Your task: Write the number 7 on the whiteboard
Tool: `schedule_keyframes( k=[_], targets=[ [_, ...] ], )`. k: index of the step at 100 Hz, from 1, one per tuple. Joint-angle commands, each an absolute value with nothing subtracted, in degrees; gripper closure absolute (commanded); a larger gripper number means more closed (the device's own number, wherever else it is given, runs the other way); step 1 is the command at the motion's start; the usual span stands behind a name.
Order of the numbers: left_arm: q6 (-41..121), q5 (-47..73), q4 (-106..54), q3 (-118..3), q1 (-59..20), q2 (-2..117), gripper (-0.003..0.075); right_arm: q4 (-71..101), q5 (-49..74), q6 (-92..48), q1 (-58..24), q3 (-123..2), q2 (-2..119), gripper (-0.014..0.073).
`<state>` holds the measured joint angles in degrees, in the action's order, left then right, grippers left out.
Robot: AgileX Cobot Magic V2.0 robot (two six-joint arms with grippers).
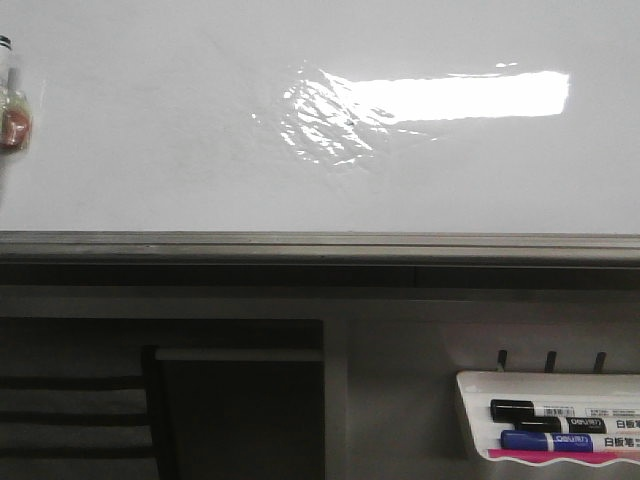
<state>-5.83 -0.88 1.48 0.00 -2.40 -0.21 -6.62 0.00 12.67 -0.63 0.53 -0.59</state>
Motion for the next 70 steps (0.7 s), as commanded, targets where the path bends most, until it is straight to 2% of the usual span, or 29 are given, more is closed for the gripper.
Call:
schedule_keyframes(
  k=[1,30,49,70],
  targets=[
    [-6.30,-5.34,1.23,2.03,-2.87,-1.95,0.0741,-6.43,-4.64,12.42,-0.21,2.29,-1.70,0.0665],
    [-6.30,-8.94,1.14,-1.08,-2.87,-1.83,0.0741,-11.91,-6.43,11.27,-0.21,-0.72,-1.70,0.0665],
    [-6.30,2.17,0.89,-11.91,-2.87,1.59,0.0741,-12.04,4.98,11.27,-0.21,-10.38,0.30,0.0665],
    [-6.30,15.66,1.52,-25.57,-2.87,10.82,0.0741,-12.49,18.51,11.27,-0.21,-23.23,9.16,0.0665]
  ],
)
